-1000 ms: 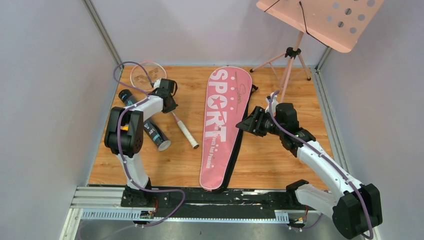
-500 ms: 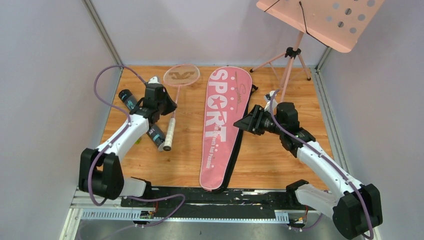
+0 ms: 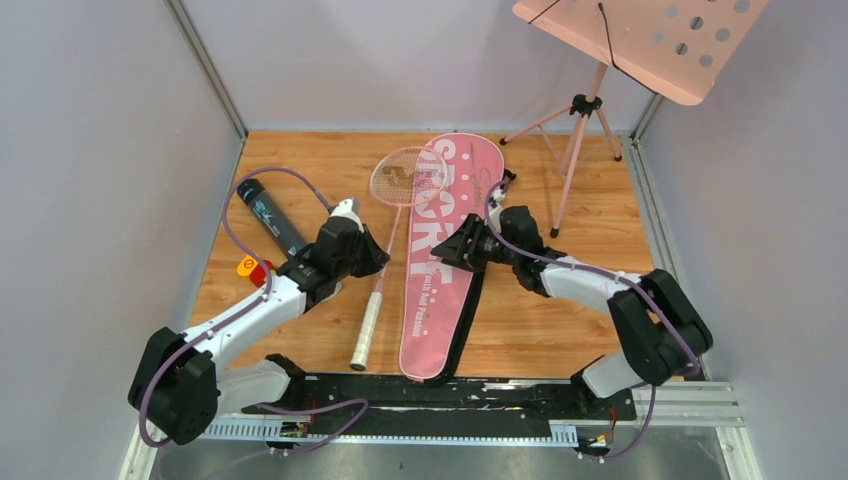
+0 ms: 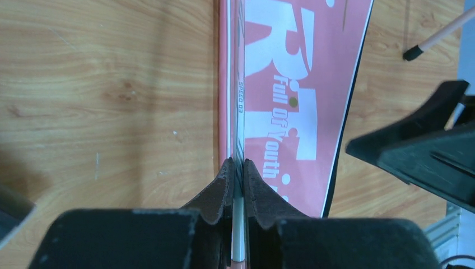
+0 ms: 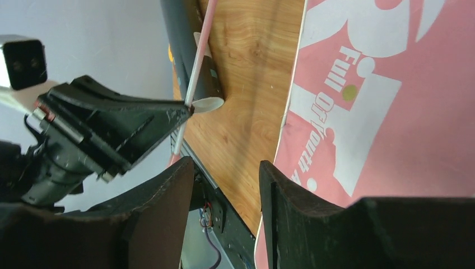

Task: Pack up the badminton gear

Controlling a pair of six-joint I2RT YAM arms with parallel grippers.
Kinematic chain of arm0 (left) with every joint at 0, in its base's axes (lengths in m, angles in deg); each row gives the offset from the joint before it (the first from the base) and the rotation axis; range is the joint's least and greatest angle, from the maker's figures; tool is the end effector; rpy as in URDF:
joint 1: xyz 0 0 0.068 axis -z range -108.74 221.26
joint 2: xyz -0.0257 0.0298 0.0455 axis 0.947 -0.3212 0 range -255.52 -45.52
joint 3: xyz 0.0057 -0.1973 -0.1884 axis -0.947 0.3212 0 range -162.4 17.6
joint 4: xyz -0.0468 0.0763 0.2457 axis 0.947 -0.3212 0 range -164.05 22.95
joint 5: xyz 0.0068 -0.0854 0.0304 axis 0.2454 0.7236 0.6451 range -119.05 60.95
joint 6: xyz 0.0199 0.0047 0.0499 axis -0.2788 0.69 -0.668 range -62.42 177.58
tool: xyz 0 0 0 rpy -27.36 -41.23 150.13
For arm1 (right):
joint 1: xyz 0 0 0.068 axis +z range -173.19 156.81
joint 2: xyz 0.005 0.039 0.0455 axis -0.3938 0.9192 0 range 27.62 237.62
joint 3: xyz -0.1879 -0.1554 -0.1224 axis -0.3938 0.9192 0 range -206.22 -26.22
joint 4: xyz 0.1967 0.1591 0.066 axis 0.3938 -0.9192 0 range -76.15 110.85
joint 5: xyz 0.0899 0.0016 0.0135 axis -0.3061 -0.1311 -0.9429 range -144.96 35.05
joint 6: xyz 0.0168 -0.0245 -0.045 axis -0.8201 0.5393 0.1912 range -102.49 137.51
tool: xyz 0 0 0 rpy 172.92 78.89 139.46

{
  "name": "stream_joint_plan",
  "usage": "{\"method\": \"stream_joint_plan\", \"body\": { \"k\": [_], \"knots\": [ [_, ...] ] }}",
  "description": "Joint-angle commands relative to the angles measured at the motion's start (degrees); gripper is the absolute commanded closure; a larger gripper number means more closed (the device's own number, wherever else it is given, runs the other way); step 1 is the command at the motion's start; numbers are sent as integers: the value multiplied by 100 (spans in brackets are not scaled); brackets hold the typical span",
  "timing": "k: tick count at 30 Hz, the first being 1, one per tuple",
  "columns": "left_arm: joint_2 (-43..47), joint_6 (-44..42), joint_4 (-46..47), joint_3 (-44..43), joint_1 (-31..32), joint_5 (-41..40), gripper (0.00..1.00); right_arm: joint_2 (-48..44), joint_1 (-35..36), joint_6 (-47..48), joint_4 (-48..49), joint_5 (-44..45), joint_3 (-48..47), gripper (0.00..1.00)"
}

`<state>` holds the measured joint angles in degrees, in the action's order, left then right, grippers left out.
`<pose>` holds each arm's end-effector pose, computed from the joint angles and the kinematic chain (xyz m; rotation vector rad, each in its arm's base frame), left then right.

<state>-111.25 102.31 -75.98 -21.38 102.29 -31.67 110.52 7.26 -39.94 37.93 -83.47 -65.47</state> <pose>0.2119 -0.1255 0.2337 -0.2985 2.2598 -0.6768 0.2502 0.1667 0.2027 0.1840 2.2991 1.3943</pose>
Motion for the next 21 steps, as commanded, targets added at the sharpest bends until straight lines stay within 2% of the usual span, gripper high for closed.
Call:
{"method": "stream_joint_plan", "body": {
  "k": [1,10,21],
  "knots": [
    [276,270,689,209,174,25,100,564,382,-471,1111,516,-524,53],
    [439,445,1074,543,254,399,100,1911,560,-725,1546,379,-1329,56],
    [634,503,1178,657,366,493,100,2547,619,-929,1591,247,-1732,58]
  ]
}}
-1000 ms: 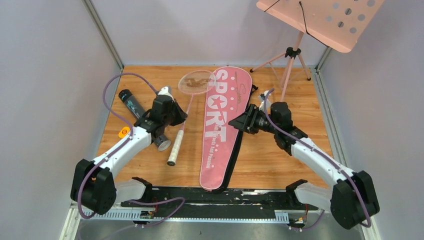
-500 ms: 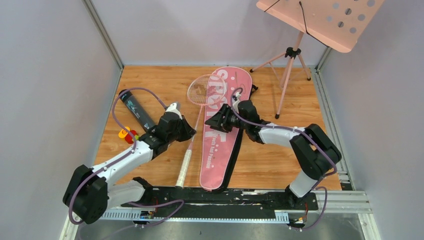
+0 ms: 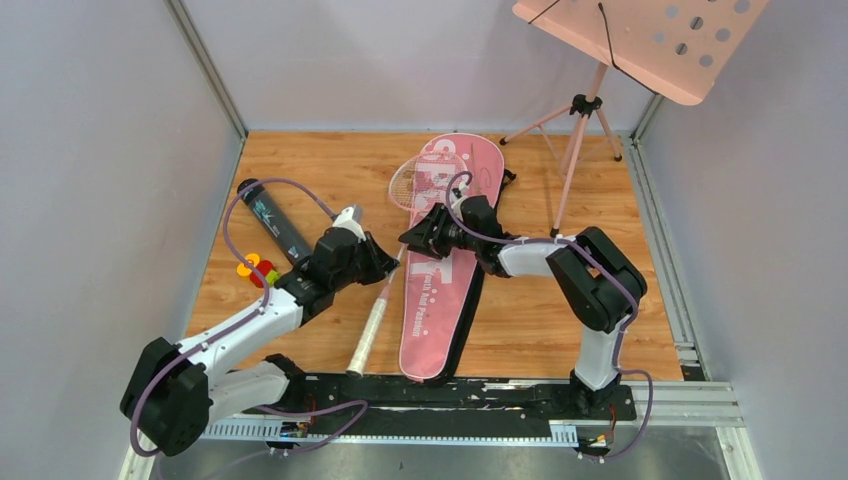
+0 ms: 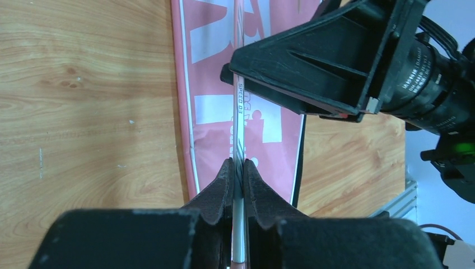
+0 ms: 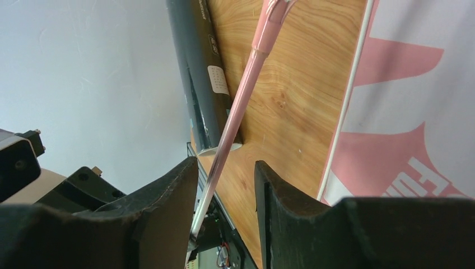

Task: Pack up the badminton gear

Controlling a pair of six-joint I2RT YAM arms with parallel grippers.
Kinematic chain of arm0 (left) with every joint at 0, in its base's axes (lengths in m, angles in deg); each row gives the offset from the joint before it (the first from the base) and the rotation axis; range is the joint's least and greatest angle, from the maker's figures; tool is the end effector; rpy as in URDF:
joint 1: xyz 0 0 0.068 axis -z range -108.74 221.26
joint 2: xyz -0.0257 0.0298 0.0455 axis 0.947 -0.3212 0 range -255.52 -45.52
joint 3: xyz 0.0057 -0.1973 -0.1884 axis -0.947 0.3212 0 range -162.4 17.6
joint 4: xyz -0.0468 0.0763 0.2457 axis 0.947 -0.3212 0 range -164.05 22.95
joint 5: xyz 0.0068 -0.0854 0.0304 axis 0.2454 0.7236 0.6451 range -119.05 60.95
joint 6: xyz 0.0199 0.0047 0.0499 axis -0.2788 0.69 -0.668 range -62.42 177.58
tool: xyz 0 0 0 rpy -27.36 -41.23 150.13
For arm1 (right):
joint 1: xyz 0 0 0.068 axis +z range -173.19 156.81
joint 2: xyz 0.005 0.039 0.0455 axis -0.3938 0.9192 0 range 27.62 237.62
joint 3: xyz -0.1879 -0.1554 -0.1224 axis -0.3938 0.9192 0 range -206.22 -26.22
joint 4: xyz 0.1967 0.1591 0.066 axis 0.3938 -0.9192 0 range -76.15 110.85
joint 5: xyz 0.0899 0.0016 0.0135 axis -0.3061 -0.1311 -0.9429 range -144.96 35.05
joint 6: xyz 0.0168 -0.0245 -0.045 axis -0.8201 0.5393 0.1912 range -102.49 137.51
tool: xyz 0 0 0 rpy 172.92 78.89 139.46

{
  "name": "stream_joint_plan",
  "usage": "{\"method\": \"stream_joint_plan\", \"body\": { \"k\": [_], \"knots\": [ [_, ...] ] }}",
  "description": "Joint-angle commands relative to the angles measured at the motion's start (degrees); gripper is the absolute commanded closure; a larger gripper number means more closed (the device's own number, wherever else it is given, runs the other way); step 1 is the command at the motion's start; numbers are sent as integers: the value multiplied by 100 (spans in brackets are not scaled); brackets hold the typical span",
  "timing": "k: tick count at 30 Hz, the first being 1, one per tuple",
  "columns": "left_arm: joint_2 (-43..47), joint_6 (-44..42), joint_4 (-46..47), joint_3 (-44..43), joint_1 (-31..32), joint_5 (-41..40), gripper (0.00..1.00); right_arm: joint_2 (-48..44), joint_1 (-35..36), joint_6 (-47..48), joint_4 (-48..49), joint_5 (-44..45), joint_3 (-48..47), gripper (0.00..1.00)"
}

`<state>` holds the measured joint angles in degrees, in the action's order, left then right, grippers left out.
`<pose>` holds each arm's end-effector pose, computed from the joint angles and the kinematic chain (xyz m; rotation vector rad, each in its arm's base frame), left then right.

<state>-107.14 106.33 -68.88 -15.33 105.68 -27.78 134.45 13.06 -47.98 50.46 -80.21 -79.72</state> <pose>0.1915 -0.1321 0.2252 -0.2646 2.2177 -0.8653 0.3040 0.2416 0.1628 0.2540 2.3010 1.4841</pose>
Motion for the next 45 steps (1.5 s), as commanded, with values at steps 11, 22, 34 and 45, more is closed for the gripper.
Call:
{"method": "stream_joint_plan", "body": {
  "k": [11,22,34,45],
  "knots": [
    [726,128,228,270,90,90,83,-32,66,-115,900,-215,-46,100],
    [1380,-498,-609,110,163,555,47,-1079,34,444,-93,-333,440,100],
    [643,-1308,-1246,-658,1454,-675,47,-4311,-3,1260,-3217,674,2023,100],
    [-1745,-1840,-659,-1670,3242,-2677,41,-7129,-30,975,-5375,1973,3152,100]
  ]
}}
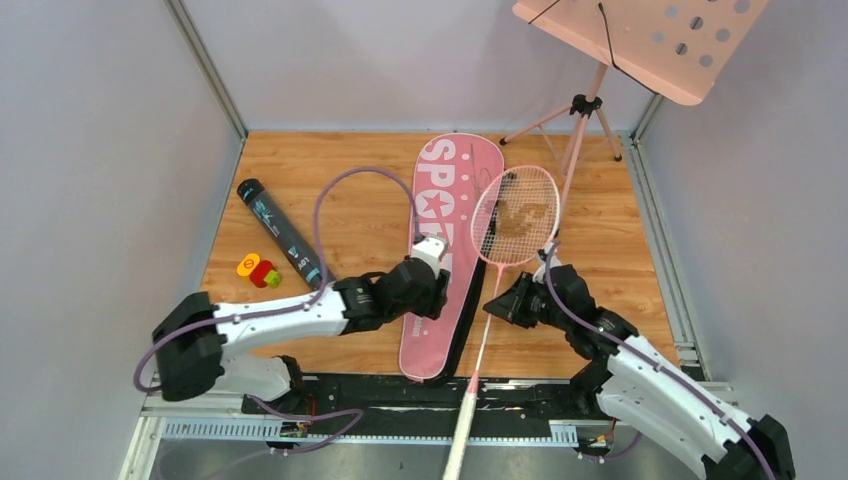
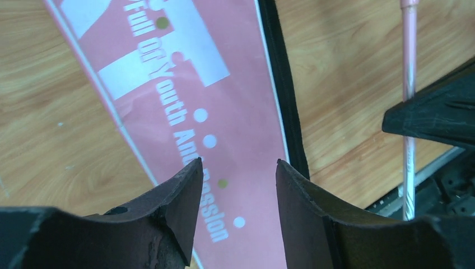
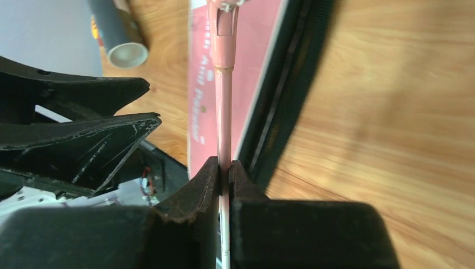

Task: Pack up the badminton gear

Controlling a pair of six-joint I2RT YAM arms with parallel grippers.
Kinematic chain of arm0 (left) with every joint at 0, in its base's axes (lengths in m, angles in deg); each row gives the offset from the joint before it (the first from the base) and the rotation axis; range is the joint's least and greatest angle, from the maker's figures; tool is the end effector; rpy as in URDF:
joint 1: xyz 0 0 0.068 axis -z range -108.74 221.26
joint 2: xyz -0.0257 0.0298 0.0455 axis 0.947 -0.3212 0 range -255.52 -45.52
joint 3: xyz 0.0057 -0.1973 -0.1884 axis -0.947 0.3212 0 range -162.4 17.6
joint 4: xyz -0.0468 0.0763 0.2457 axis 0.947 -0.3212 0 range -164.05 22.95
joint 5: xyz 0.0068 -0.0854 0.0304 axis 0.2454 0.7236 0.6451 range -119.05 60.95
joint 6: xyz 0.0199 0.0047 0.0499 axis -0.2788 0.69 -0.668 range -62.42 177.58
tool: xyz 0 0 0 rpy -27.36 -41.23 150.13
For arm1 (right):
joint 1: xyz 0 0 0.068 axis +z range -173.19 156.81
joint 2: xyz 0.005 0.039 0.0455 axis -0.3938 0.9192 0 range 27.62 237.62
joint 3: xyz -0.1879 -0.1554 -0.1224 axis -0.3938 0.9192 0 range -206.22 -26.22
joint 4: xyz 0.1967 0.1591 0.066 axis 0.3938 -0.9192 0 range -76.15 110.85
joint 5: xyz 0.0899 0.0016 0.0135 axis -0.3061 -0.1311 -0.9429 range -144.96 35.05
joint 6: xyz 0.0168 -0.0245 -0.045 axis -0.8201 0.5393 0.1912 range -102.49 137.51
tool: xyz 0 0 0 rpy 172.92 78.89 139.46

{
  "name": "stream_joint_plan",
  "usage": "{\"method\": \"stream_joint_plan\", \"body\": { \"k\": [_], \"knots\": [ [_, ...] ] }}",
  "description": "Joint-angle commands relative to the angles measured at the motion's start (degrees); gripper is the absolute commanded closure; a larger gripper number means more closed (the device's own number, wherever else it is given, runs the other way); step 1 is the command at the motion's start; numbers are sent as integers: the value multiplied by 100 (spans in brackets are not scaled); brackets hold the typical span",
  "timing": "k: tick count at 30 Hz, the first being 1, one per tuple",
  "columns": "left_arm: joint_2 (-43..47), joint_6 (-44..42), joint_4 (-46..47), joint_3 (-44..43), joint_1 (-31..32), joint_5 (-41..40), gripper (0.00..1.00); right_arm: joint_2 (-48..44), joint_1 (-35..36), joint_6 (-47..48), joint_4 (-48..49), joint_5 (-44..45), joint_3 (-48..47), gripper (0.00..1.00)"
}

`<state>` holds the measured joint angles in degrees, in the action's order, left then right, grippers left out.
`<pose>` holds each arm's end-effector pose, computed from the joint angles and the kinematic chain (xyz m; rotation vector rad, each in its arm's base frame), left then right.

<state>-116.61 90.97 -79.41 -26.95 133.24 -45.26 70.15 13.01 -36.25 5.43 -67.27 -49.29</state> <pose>0.1332 -0.2289 0.2396 0.4123 2.2470 -0.5871 0.1292 0.1039 0.2047 0.2318 2.3822 1.0641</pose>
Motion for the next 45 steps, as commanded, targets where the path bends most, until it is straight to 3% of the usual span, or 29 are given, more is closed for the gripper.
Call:
{"method": "stream_joint_plan", "body": {
  "k": [1,8,20,24,30,33,35,45],
  "knots": [
    [-962,-330,432,-705,572,-1111,40,-932,-28,-230,-1105,875,147,100],
    [-2463,-384,228,-1630,989,-1663,33,-1976,-35,-351,-1938,1503,340,100],
    [-3415,-300,-262,-2173,995,-2231,31,-2099,-39,-310,-1910,1380,360,100],
    [-3545,-266,-309,-2247,992,-2293,40,-2095,-35,-305,-1774,1328,419,100],
    [-3338,-170,-432,-2251,998,-2223,72,-1972,-35,-300,-1313,666,619,100],
    [-2983,-71,-350,-2091,993,-2142,93,-1799,-35,-340,-1245,614,617,100],
    [-2772,-21,-223,-1934,993,-2107,100,-1717,-35,-367,-1127,588,657,100],
    [-2112,142,188,-1484,992,-1912,100,-1360,-36,-647,-443,89,876,100]
  ]
}}
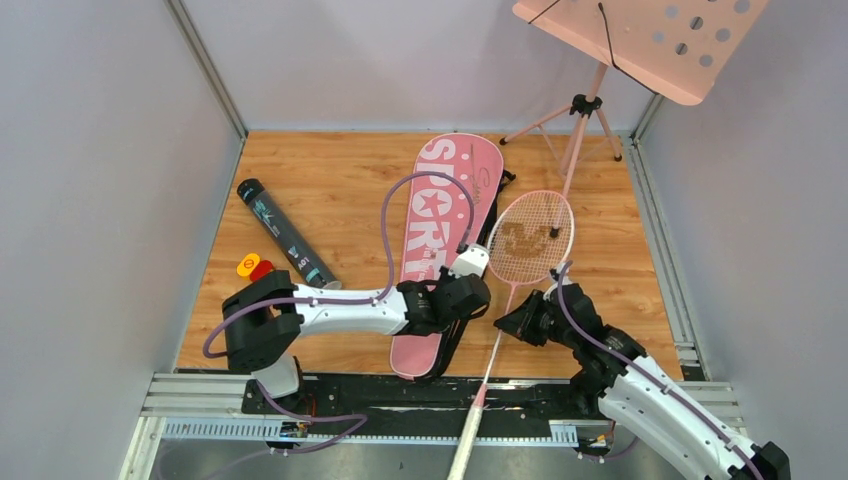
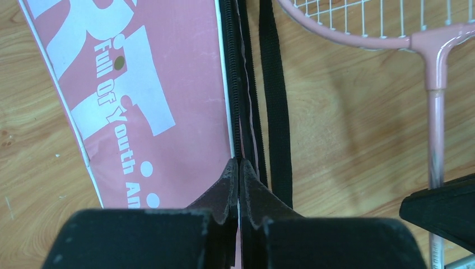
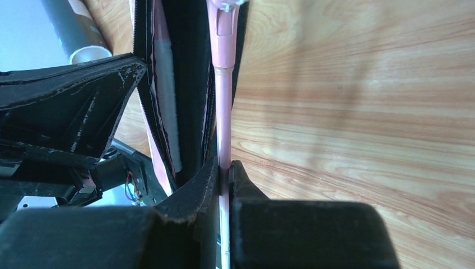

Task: Pack up the badminton gear

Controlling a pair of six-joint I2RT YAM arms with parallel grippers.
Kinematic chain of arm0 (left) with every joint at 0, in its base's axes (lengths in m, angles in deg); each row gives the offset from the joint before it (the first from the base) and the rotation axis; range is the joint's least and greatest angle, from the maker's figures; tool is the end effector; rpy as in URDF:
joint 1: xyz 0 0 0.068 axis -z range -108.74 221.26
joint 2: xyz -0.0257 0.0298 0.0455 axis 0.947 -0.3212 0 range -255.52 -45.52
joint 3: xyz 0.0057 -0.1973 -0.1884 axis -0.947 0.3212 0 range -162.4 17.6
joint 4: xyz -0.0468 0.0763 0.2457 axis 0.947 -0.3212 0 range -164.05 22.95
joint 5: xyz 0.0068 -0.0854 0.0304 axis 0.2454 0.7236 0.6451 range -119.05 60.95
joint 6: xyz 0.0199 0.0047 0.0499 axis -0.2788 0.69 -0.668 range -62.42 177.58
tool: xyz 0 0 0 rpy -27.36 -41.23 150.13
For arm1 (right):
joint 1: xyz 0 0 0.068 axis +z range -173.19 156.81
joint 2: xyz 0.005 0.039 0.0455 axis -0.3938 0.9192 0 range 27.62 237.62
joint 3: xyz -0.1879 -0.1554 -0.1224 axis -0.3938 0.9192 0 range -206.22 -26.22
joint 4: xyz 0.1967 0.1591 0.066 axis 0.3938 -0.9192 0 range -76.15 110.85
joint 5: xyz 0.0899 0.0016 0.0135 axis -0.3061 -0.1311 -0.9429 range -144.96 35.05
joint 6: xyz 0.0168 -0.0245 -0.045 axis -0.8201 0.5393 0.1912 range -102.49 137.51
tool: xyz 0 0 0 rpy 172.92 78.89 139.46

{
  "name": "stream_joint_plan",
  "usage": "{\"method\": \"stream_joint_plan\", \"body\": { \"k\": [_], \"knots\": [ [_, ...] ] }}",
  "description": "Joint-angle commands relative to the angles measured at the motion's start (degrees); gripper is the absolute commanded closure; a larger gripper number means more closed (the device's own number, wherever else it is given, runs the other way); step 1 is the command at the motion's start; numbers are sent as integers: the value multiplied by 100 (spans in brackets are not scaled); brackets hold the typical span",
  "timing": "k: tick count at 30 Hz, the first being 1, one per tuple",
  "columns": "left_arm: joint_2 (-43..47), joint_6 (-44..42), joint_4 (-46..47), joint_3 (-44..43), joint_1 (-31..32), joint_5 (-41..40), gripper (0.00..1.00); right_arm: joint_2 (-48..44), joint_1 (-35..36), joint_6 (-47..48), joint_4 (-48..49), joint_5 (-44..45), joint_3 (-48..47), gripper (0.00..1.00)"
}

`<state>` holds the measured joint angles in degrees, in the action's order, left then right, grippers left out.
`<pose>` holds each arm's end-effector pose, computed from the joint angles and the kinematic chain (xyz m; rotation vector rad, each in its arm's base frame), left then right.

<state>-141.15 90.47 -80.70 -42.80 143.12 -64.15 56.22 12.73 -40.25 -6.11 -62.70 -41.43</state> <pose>0.1281 -0.3248 0.2063 0.4941 2.1900 -0.2318 0.0974 0.0763 0.1707 0.3929 2.4458 0.9503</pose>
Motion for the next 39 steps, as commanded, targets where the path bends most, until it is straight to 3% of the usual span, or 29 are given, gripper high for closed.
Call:
{"method": "stream_joint_plan", "body": {
  "k": [1,19,36,39],
  "knots": [
    [396,196,340,134,4,-24,100,48,-6,-279,795,-478,114,100],
    [1037,-199,1158,865,4,-114,100,784,-4,-595,2364,-1598,457,100],
    [1774,-781,1780,1639,4,88,100,2805,-141,261,4705,-3031,412,100],
    [1829,-801,1705,1637,4,252,100,3116,-258,684,4898,-2968,250,100]
  ]
}}
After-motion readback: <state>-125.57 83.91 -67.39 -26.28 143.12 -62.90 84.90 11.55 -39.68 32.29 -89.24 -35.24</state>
